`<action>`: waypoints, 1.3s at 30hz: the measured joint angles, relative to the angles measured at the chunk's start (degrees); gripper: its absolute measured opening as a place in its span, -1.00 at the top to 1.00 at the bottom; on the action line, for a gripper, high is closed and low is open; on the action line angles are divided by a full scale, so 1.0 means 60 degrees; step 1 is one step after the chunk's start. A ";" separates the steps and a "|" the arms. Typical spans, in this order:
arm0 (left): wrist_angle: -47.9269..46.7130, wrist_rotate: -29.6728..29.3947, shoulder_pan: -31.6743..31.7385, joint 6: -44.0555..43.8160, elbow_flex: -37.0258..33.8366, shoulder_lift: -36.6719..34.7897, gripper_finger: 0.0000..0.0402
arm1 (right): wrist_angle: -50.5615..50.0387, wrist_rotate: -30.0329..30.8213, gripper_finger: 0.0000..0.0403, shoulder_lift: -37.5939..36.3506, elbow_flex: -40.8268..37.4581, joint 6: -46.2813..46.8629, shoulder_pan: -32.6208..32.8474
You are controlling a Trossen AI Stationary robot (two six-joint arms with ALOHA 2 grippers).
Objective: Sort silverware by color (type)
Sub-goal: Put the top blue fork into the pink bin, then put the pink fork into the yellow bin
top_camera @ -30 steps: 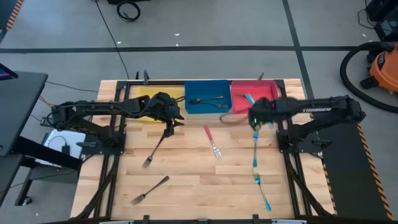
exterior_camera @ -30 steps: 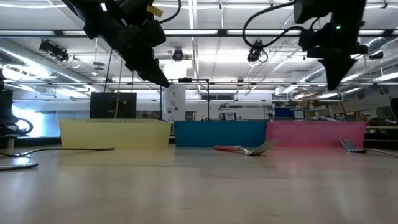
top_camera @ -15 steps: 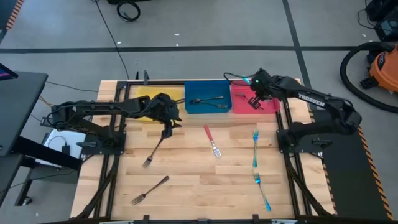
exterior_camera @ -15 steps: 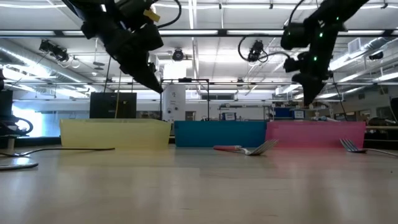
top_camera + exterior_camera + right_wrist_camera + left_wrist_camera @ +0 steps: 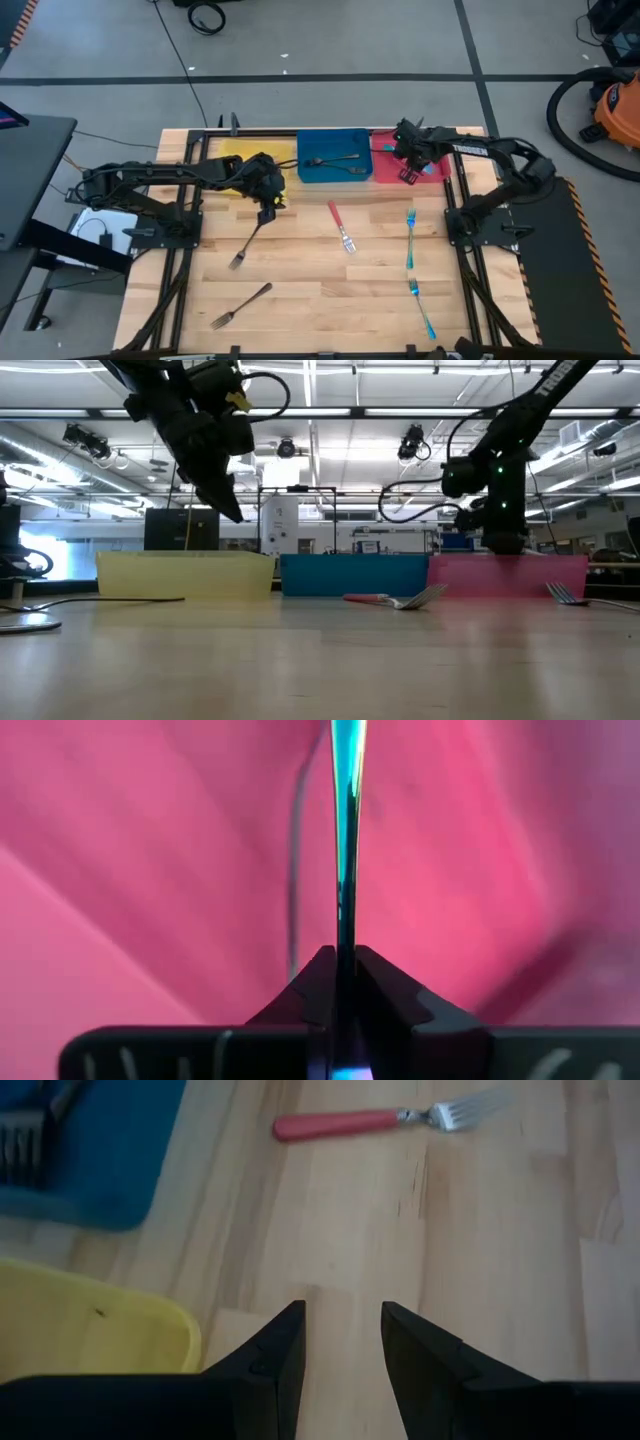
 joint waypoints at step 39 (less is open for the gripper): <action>0.1039 -0.0025 0.0029 0.2072 0.0288 0.1286 0.34 | -0.1211 -0.0369 0.38 0.0127 0.1758 0.0887 0.0633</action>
